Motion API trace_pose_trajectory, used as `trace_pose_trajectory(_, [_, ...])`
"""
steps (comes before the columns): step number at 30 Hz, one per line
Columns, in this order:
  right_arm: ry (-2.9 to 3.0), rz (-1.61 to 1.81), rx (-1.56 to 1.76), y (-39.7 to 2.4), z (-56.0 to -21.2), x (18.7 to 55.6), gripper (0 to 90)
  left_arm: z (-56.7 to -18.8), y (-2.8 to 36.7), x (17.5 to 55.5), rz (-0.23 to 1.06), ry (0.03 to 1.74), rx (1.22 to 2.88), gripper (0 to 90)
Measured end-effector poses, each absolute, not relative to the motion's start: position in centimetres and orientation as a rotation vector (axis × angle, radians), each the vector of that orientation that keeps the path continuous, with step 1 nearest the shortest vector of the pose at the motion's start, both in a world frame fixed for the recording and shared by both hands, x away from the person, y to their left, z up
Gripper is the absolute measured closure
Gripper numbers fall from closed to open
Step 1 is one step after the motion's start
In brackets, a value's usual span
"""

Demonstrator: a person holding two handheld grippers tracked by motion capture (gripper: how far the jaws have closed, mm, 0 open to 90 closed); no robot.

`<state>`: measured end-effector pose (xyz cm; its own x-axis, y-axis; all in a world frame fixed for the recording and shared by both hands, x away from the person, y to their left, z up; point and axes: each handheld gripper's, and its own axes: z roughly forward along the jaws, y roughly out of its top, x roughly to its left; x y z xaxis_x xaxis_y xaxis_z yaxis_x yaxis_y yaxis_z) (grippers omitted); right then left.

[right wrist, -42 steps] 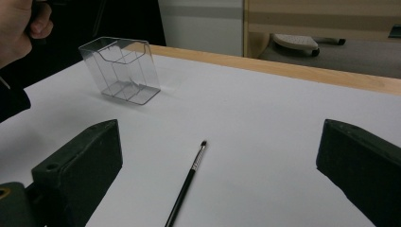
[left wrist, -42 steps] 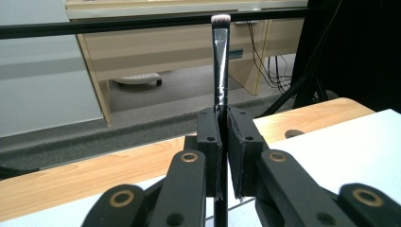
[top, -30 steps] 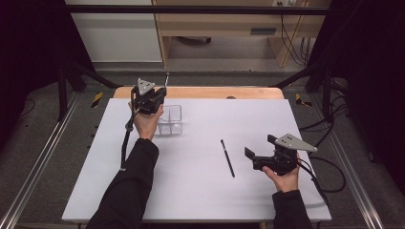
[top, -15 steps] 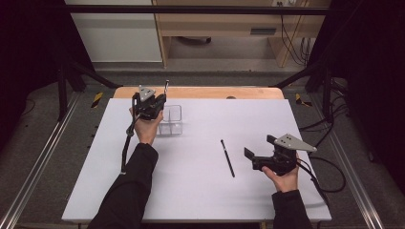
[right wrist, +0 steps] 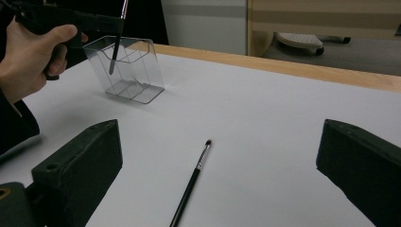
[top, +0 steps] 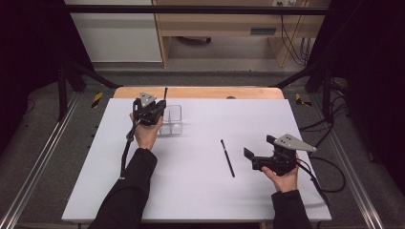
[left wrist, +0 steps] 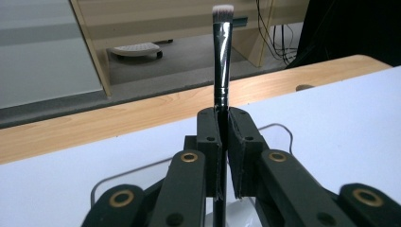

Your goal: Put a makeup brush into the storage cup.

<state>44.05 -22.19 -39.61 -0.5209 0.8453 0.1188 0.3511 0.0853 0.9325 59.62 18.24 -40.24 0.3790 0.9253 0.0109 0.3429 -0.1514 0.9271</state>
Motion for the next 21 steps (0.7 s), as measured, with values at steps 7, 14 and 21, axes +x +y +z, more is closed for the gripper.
trace_pose_trajectory(7, [1.909,1.445,1.177,-22.2,-39.5,44.0,1.7,-40.4,18.1,58.9,0.763,1.126,1.739,83.3])
trace_pose_trajectory(14, [1.908,1.45,1.179,-22.2,-39.5,44.0,1.5,-40.6,18.2,58.2,0.755,1.132,1.774,89.0])
trace_pose_trajectory(21, [1.892,1.477,1.173,-22.3,-39.4,43.9,0.5,-39.6,19.7,56.5,0.715,1.116,1.731,76.7])
